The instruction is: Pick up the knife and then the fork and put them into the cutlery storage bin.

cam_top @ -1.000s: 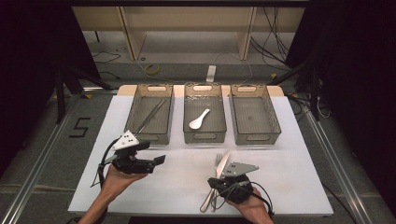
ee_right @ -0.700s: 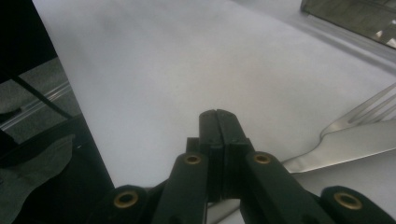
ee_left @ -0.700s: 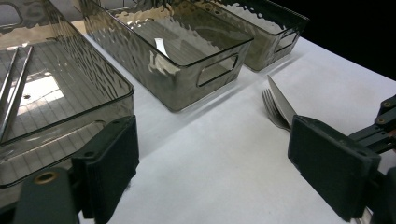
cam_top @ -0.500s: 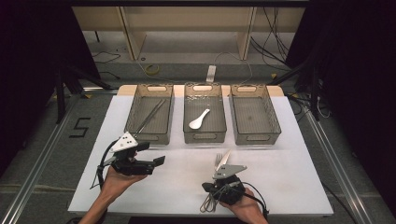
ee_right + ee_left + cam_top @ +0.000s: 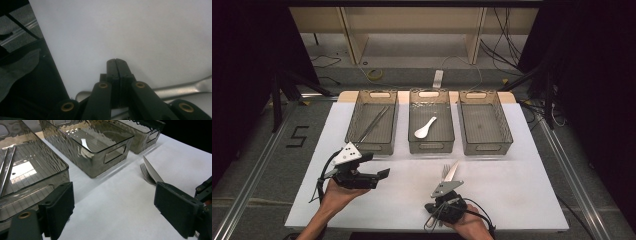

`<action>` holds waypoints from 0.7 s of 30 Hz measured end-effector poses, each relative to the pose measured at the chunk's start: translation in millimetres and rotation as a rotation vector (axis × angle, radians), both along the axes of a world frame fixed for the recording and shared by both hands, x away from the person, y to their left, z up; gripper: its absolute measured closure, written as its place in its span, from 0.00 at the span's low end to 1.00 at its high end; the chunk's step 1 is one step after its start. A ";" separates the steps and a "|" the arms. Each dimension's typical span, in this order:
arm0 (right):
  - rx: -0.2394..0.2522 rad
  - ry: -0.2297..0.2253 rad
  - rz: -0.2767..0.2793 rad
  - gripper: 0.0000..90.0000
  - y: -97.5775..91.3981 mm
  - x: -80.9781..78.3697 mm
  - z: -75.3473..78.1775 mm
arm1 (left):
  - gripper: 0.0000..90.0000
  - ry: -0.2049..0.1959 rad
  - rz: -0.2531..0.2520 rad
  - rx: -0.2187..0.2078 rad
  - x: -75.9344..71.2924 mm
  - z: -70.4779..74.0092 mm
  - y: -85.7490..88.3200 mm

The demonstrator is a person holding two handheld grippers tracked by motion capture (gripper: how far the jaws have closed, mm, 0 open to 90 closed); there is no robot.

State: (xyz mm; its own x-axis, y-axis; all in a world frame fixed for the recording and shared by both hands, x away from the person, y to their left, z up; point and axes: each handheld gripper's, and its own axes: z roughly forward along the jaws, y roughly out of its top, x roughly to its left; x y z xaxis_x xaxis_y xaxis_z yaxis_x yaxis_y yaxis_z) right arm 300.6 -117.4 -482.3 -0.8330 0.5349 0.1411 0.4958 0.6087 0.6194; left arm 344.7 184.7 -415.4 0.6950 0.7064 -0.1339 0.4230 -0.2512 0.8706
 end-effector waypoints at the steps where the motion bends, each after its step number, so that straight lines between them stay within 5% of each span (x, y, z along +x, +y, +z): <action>1: -0.010 0.007 0.003 1.00 0.1 -0.3 -1.0 | 0.18 -0.001 -0.001 0.001 0.0 0.0 -0.1; 21: -0.122 0.072 0.044 1.00 -17.5 2.2 8.1 | 0.18 0.000 0.000 0.015 -0.5 -0.5 -0.6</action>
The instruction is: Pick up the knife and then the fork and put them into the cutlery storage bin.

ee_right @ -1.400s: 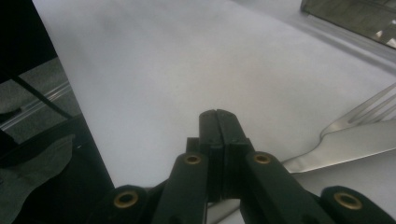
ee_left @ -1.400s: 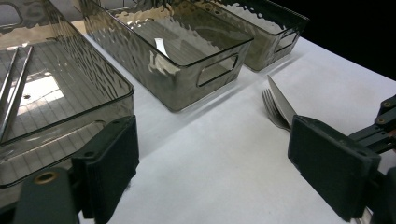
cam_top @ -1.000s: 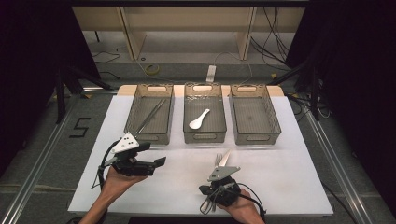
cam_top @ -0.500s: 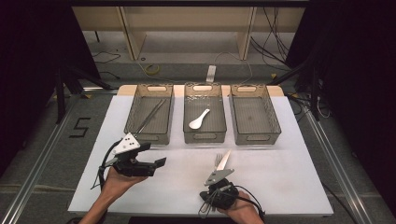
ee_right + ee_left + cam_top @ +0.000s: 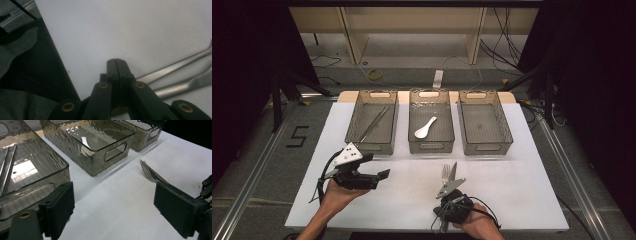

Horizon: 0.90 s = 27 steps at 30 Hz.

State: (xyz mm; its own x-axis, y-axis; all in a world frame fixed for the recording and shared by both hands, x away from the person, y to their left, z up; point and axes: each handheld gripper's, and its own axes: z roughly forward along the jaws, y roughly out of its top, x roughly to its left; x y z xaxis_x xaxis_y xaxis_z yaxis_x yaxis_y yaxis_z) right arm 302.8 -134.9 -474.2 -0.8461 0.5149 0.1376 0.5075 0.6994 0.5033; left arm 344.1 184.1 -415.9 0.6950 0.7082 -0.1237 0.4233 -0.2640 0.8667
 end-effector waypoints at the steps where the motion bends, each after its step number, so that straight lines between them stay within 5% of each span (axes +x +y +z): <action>1: 0.000 0.005 -0.001 1.00 -2.1 0.3 0.5 | 0.18 -0.001 0.000 0.000 0.0 0.1 0.1; 27: -0.141 0.025 -0.037 1.00 -58.5 8.4 10.2 | 0.18 -0.001 -0.001 0.004 -0.1 0.2 0.0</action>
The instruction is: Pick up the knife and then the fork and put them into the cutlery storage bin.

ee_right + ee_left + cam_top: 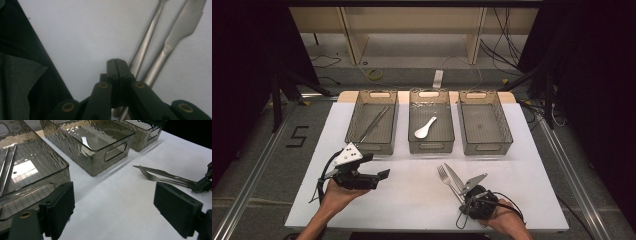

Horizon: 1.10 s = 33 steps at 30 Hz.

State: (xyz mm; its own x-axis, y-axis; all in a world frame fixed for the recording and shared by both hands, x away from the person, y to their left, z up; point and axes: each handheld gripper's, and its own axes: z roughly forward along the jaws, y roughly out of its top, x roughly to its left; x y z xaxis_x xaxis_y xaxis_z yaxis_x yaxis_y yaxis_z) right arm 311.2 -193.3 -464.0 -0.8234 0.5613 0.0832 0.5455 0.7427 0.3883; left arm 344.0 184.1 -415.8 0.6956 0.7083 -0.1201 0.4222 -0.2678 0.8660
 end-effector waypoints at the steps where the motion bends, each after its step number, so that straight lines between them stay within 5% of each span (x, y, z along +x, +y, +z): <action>1: -0.006 -0.004 -0.007 1.00 -2.2 0.7 0.2 | 0.18 -0.002 0.000 0.002 -0.1 0.0 -0.3; 19: -0.066 -0.039 -0.076 1.00 -21.1 12.7 3.1 | 0.18 0.001 0.001 0.005 0.1 -0.1 -0.8; 24: -0.016 -0.070 -0.087 0.81 -25.8 15.3 20.9 | 0.18 0.002 -0.004 -0.003 0.5 0.1 -0.3; 30: -0.084 -0.085 -0.144 0.55 -27.1 26.6 30.0 | 0.18 0.002 -0.004 -0.019 0.5 0.4 -0.1; 33: -0.103 -0.068 -0.149 0.50 -28.8 30.5 26.0 | 0.18 0.003 -0.002 -0.020 0.8 0.3 0.2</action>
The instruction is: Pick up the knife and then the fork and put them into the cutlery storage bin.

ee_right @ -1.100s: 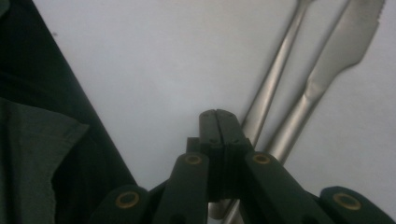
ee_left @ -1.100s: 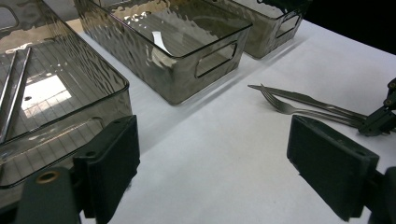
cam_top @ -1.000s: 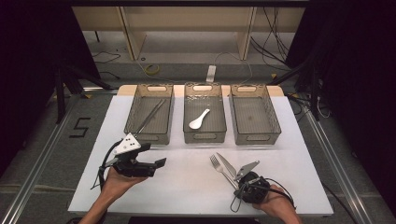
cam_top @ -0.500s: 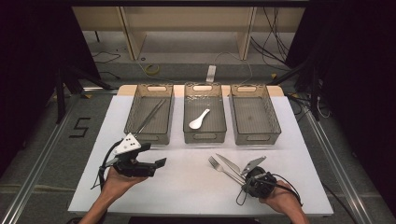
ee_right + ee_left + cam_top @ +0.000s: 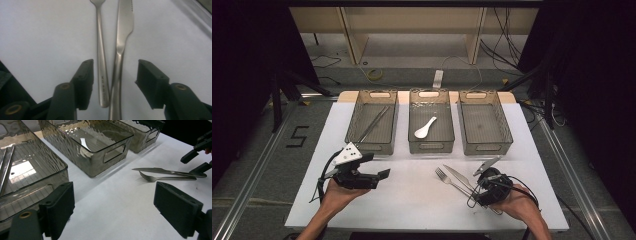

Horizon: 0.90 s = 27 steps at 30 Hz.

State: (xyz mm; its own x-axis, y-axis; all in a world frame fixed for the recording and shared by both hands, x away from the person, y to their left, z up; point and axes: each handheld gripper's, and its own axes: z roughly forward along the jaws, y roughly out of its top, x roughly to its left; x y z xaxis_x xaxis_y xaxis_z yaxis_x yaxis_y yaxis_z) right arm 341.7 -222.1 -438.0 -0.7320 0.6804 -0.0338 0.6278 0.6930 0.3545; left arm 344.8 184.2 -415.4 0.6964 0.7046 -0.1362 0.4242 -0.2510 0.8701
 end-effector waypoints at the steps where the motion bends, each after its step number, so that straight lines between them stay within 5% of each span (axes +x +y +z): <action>1: -0.001 0.007 -0.006 0.50 -1.2 1.7 -1.7 | 0.18 0.002 -0.001 -0.002 0.1 0.0 0.1; 27: -0.093 0.060 -0.004 0.58 1.4 18.7 -17.9 | 0.18 0.001 -0.005 0.000 0.0 -0.2 -0.5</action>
